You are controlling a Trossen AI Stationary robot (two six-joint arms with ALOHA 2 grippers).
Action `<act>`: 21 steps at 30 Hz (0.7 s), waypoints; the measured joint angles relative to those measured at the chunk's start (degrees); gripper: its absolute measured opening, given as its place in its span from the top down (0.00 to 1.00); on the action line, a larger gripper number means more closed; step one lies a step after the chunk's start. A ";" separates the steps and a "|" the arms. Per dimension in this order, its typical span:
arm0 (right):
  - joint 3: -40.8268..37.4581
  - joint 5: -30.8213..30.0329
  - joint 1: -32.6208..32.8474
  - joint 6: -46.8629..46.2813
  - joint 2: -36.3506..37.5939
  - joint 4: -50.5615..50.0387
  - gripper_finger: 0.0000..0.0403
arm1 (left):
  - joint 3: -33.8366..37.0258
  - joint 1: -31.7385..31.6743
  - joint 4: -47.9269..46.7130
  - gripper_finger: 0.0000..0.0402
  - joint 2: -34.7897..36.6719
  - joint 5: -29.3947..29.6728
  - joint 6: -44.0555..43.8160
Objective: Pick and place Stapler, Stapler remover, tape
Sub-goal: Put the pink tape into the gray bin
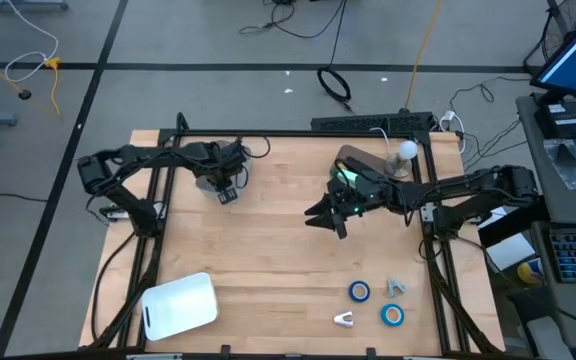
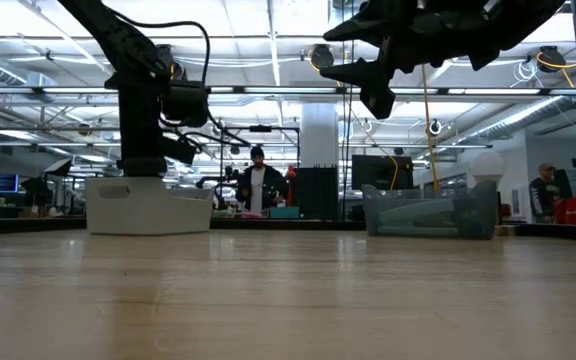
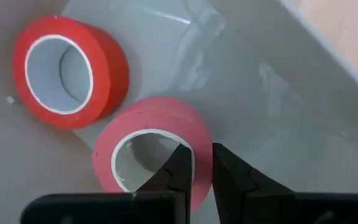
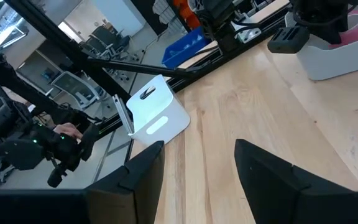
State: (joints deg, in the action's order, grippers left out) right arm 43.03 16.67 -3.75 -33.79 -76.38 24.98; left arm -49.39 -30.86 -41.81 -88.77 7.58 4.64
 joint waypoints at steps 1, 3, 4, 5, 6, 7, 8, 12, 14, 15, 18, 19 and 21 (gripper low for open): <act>0.00 0.00 0.00 0.01 0.00 -0.01 0.53 | -0.05 -0.03 0.23 0.91 -0.22 -0.05 0.07; 0.00 0.01 0.00 0.00 0.00 -0.01 0.53 | -0.18 -0.10 0.31 0.91 -1.16 0.00 0.10; 0.00 0.02 0.00 -0.01 0.00 -0.01 0.53 | -0.09 -0.27 0.26 0.90 -1.51 -0.02 0.14; 0.00 0.01 0.00 0.00 0.00 -0.01 0.53 | -0.07 -0.36 0.14 0.89 -1.65 0.08 0.18; 0.00 0.00 0.00 -0.01 0.00 0.01 0.53 | -0.13 -0.40 0.48 0.87 -1.91 0.49 0.16; 0.00 0.00 0.00 -0.01 0.00 0.03 0.52 | -0.16 -0.43 0.62 0.87 -2.25 0.48 0.17; 0.00 0.00 0.00 -0.01 0.00 0.01 0.52 | -0.20 -0.51 0.60 0.86 -2.43 -0.15 -0.12; 0.00 0.02 0.02 -0.01 0.00 0.01 0.53 | -0.20 -0.47 1.42 0.85 -2.31 0.99 -0.26; 0.00 0.00 0.02 -0.36 0.00 0.01 0.53 | -0.20 -0.47 1.45 0.85 -2.23 1.18 -0.24; 0.00 0.01 0.02 -0.60 0.00 0.03 0.53 | -0.20 -0.45 1.43 0.85 -2.23 1.22 -0.19; 0.00 0.00 0.02 -1.16 0.00 0.03 0.53 | -0.18 -0.45 1.43 0.84 -2.23 1.26 -0.17; 0.00 0.00 0.02 -1.15 0.00 0.03 0.53 | -0.17 -0.47 1.45 0.84 -2.23 1.26 -0.17; 0.00 0.00 0.02 -1.15 0.00 0.03 0.52 | -0.17 -0.45 1.45 0.84 -2.22 1.36 -0.17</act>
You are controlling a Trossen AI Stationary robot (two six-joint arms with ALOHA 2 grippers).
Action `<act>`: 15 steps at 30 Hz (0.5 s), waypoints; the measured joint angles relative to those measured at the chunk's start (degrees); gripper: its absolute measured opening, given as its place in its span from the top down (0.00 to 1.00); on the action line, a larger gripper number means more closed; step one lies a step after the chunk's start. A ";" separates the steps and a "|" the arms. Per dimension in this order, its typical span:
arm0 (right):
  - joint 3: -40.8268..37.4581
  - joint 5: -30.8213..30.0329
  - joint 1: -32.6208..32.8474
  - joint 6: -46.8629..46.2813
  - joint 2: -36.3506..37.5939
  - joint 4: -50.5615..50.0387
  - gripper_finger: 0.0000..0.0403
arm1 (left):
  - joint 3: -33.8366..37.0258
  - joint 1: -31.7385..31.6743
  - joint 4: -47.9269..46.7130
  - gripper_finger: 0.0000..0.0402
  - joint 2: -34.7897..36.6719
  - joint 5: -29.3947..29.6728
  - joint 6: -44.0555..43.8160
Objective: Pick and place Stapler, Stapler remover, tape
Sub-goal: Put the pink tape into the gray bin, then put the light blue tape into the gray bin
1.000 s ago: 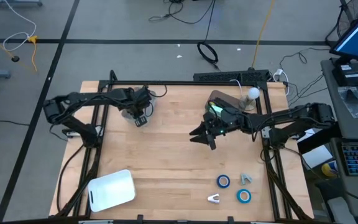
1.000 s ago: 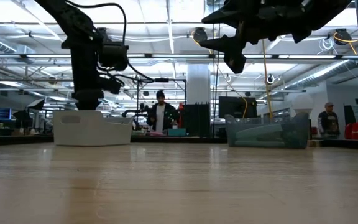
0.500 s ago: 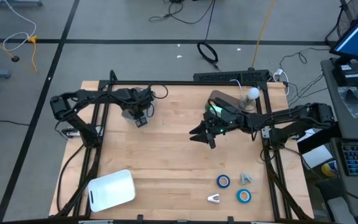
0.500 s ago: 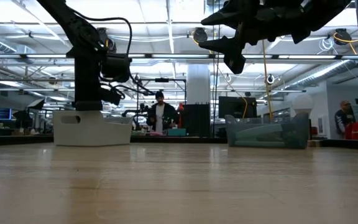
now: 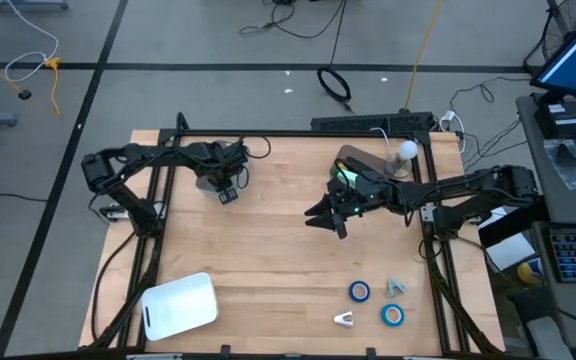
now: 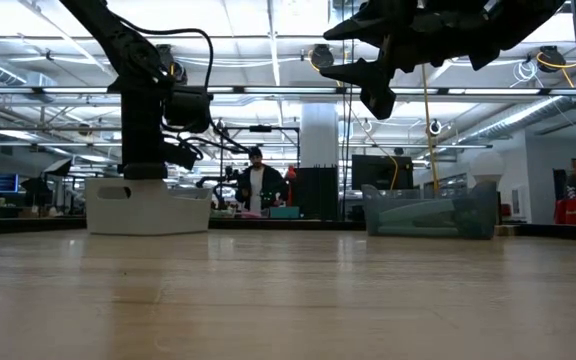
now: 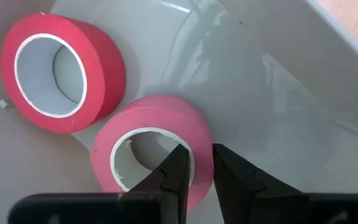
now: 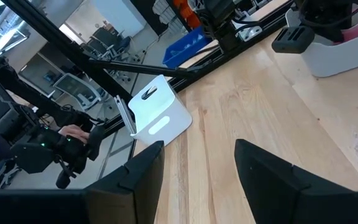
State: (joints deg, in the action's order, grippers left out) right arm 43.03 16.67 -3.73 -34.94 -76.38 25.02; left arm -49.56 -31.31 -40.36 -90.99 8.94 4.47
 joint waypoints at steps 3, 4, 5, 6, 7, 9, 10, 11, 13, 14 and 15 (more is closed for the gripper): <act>0.00 0.00 0.00 -0.01 0.00 0.01 0.53 | 0.00 0.00 0.02 0.84 0.03 0.04 0.66; 0.00 0.00 0.00 0.00 0.00 0.02 0.53 | 0.00 0.00 0.05 0.84 0.03 0.03 0.98; 0.00 0.00 0.00 0.00 0.00 0.02 0.53 | 0.00 0.00 0.07 0.83 0.05 0.05 1.05; 0.00 0.00 0.00 0.00 0.00 0.02 0.53 | 0.00 0.00 0.07 0.82 0.05 0.05 1.05; 0.00 0.00 0.00 0.00 0.00 0.02 0.53 | 0.00 0.00 0.07 0.81 0.05 0.06 1.07; 0.00 0.00 0.00 0.00 0.00 0.02 0.53 | 0.00 0.00 0.04 0.78 0.05 0.05 1.09; 0.00 0.00 0.00 0.00 0.00 0.02 0.53 | 0.00 0.00 0.04 0.76 0.05 0.07 1.16; 0.00 0.00 0.00 0.00 0.00 0.02 0.53 | 0.00 0.00 0.00 0.74 0.05 0.10 1.24; 0.00 0.00 0.00 -0.20 0.00 0.02 0.52 | 0.02 -0.02 -0.05 0.70 0.06 0.12 1.27; 0.00 0.00 0.00 -0.37 0.00 0.02 0.52 | 0.02 -0.01 -0.08 0.69 0.07 0.12 1.27; 0.00 0.00 0.00 -0.47 0.00 0.02 0.53 | -0.14 -0.02 -0.54 0.67 0.07 0.15 1.27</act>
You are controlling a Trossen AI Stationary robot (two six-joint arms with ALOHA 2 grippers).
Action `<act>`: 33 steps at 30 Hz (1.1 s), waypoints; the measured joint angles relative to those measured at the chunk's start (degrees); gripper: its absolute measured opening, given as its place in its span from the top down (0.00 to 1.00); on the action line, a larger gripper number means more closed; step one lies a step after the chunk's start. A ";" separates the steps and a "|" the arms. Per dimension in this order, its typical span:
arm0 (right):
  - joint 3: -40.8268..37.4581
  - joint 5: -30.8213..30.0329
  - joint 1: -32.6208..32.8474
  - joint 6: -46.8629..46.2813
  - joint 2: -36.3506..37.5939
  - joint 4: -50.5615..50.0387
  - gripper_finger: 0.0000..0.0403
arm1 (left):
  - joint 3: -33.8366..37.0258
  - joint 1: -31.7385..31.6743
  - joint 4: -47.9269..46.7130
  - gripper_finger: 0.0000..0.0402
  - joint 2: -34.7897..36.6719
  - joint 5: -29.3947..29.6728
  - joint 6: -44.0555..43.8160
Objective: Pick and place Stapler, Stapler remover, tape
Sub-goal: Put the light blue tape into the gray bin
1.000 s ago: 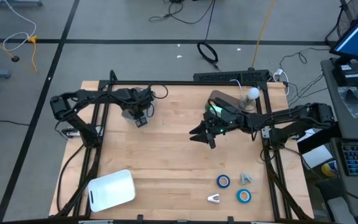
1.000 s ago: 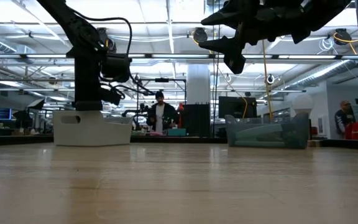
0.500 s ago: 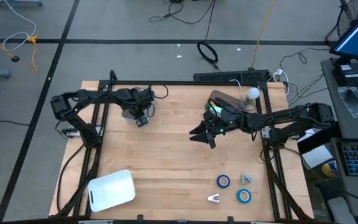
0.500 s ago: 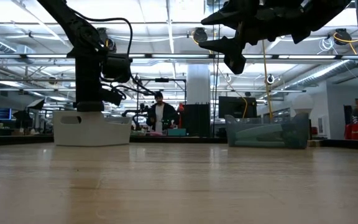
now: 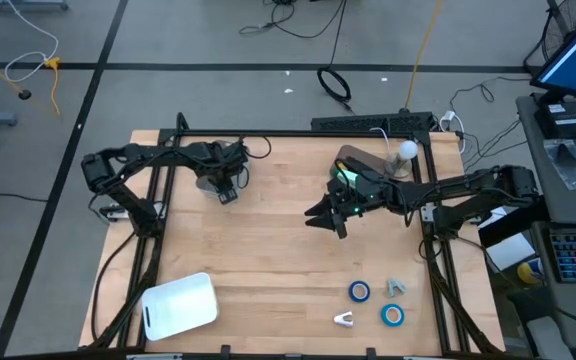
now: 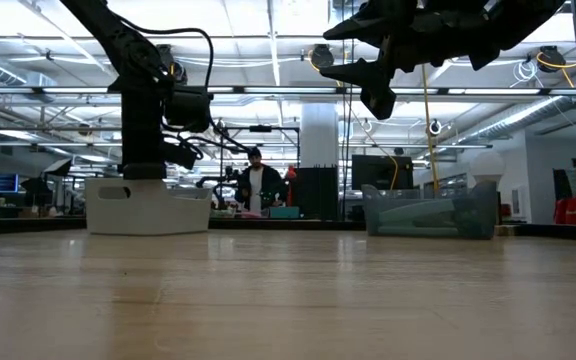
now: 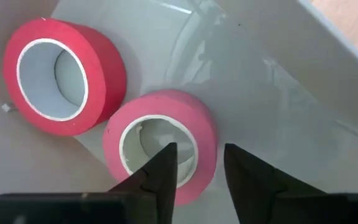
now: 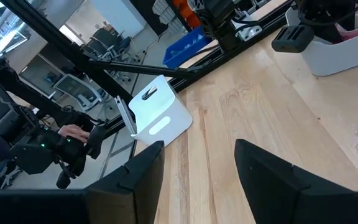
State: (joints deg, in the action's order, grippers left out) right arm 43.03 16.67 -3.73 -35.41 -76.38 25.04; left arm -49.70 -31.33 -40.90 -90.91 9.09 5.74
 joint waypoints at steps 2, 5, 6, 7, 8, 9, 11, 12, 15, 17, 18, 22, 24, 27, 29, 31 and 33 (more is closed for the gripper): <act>0.00 0.00 0.00 -0.14 0.00 0.00 0.53 | -1.15 0.01 -2.07 0.64 -0.12 0.77 0.20; 0.00 0.00 0.00 -0.14 0.00 0.00 0.53 | -4.98 0.00 -5.83 0.63 -0.11 2.99 0.19; 0.00 0.00 0.00 -0.15 0.00 0.01 0.53 | -6.66 0.00 -7.40 0.63 -0.11 3.67 0.19; 0.00 0.00 0.00 -0.50 0.00 0.02 0.53 | -8.52 0.00 -9.18 0.63 -0.11 3.86 0.19; 0.00 0.00 0.00 -1.32 0.00 0.02 0.53 | -10.47 0.01 -10.83 0.64 -0.07 3.73 0.17; 0.00 0.02 0.00 -2.52 0.00 0.02 0.53 | -12.39 0.06 -12.49 0.64 0.31 3.10 0.10; 0.00 0.11 0.00 -5.46 0.00 0.00 0.52 | -16.30 0.63 -14.22 0.65 1.09 1.50 -0.72; 0.00 0.16 0.00 -7.00 0.00 -0.01 0.52 | -18.21 1.11 -14.58 0.65 1.50 0.26 -1.64; 0.00 4.54 0.02 -10.86 0.00 -0.09 0.53 | -22.26 2.31 -14.62 0.66 4.36 -5.50 -4.55; 0.00 9.38 0.04 -11.35 0.00 -0.04 0.53 | -23.53 3.71 -12.49 0.66 6.88 -9.22 -7.18; 0.00 10.66 0.10 -11.32 -0.02 -0.04 0.53 | -23.55 4.46 -11.18 0.66 8.33 -10.79 -8.45; 0.00 9.98 1.17 -10.58 0.94 -1.12 0.53 | -22.51 9.22 -5.83 0.66 14.63 -14.30 -11.45; 0.04 8.10 2.02 -9.77 2.20 -3.29 0.53 | -20.72 12.00 -4.77 0.66 18.08 -14.65 -12.41; 0.07 4.03 4.31 -8.52 4.94 -11.01 0.52 | -17.18 17.00 0.05 0.66 23.00 -14.61 -14.71; 0.13 0.65 6.42 -8.40 6.78 -15.64 0.53 | -13.44 20.07 3.46 0.66 26.62 -14.74 -17.01; 0.11 -2.35 8.95 -9.17 8.68 -20.84 0.53 | -9.26 23.26 9.63 0.66 29.98 -14.68 -19.29; 0.15 -5.50 11.73 -10.92 9.85 -24.80 0.53 | -4.66 25.84 14.60 0.66 33.28 -14.65 -21.02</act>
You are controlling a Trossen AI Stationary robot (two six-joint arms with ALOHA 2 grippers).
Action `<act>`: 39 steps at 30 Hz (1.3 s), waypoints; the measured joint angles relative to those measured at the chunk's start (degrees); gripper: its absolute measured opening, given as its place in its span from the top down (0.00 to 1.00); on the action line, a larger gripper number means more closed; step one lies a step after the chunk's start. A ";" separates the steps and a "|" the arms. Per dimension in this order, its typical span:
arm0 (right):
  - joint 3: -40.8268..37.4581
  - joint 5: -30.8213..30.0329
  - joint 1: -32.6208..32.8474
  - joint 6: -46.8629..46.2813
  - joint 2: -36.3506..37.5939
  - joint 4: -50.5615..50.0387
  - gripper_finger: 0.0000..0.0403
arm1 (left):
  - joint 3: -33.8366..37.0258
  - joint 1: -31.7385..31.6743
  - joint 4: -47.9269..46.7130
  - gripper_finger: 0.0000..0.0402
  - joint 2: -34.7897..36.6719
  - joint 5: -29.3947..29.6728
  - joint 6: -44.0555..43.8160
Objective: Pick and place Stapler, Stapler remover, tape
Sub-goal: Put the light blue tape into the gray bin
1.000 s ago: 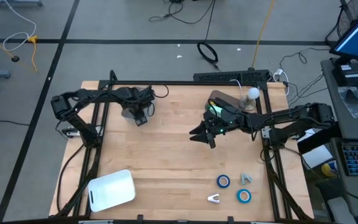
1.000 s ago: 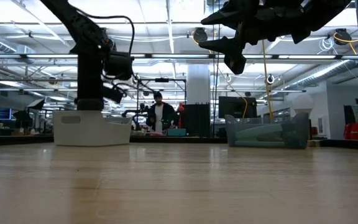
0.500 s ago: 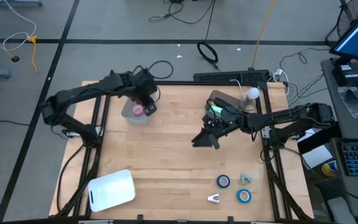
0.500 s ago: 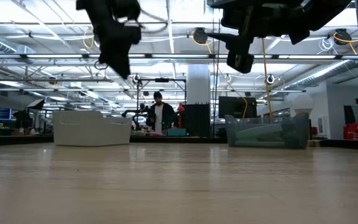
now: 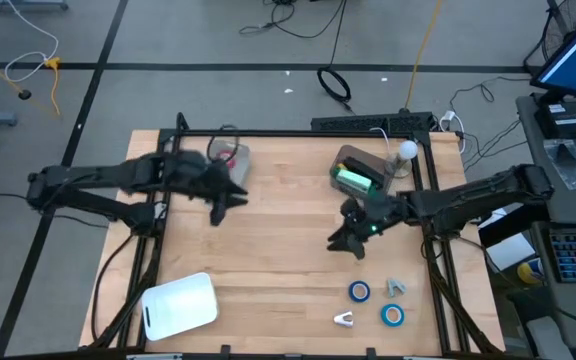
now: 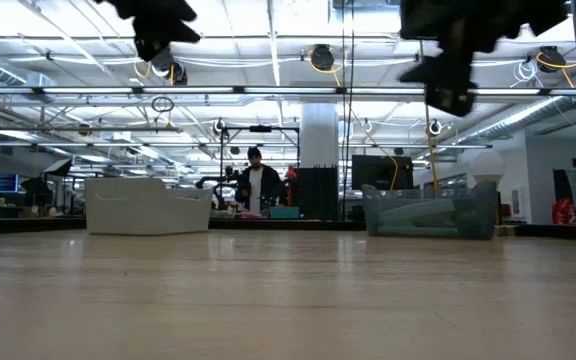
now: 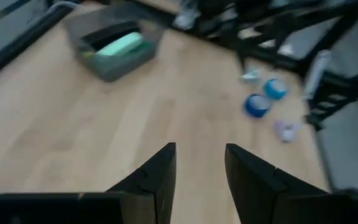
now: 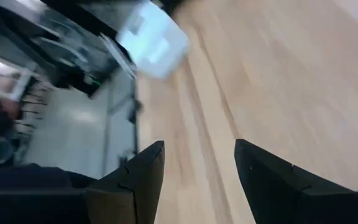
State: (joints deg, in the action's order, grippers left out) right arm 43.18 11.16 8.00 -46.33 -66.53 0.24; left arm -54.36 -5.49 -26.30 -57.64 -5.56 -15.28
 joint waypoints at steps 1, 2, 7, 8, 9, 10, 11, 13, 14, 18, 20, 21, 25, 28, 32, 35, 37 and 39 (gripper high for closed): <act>0.00 -1.43 1.48 -1.23 0.60 -2.57 0.53 | 2.18 1.39 2.69 0.66 1.54 0.00 -0.76; -0.02 -2.64 2.93 -2.48 0.83 -4.39 0.53 | 4.19 2.64 5.57 0.66 2.90 0.02 -1.77; 0.57 -5.77 9.95 -11.01 0.90 -15.48 0.52 | 13.21 7.26 16.25 0.66 8.19 0.52 -4.87; 1.04 -6.53 11.21 -13.00 0.70 -17.77 0.52 | 14.69 8.06 17.58 0.66 8.92 0.71 -5.26; 1.49 -6.86 12.38 -14.86 0.53 -19.76 0.53 | 15.97 8.85 19.09 0.66 9.48 1.01 -5.73; 1.91 -6.91 13.56 -16.44 0.37 -21.51 0.53 | 17.18 9.56 20.99 0.66 9.93 1.09 -6.33; 2.38 -6.93 14.55 -17.94 0.23 -23.22 0.53 | 18.36 10.16 22.27 0.66 10.25 1.13 -6.51; 3.13 -6.94 16.42 -21.05 0.03 -25.31 0.53 | 20.36 11.24 24.82 0.66 10.50 1.50 -7.13; 3.33 -6.89 17.32 -22.61 0.06 -26.04 0.53 | 21.22 11.75 26.32 0.66 10.47 1.59 -7.74; 3.45 -6.60 21.29 -30.61 0.05 -27.30 0.53 | 23.99 13.24 29.36 0.66 10.26 2.58 -9.65; 3.47 -5.74 23.78 -35.49 0.07 -27.70 0.53 | 24.99 14.02 30.06 0.66 10.17 4.40 -10.58; 3.48 -5.00 25.10 -38.11 0.05 -28.10 0.52 | 25.41 14.35 30.54 0.66 10.13 5.14 -10.78; 3.48 -4.95 31.02 -50.05 0.06 -28.98 0.53 | 25.79 15.01 30.91 0.66 10.13 6.16 -10.78; 3.48 -5.16 35.38 -59.96 0.05 -29.95 0.53 | 25.79 15.01 30.92 0.66 10.13 6.21 -10.63; 3.48 -5.22 40.36 -73.06 0.05 -32.92 0.53 | 25.79 15.01 30.90 0.66 10.13 7.03 -10.31; 3.48 -5.25 43.27 -81.18 -0.25 -33.67 0.53 | 25.79 15.01 30.90 0.66 10.13 7.65 -10.10; 3.48 -5.21 45.06 -85.12 -1.03 -33.61 0.53 | 25.79 15.01 30.90 0.66 10.13 7.73 -10.06; 3.48 -5.19 46.64 -87.98 -2.32 -33.18 0.53 | 25.79 15.01 30.90 0.66 10.13 7.73 -9.95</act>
State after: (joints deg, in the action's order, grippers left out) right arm 46.65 5.97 54.64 -134.31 -68.85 -32.94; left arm -28.58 9.52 4.60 -47.51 2.17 -25.23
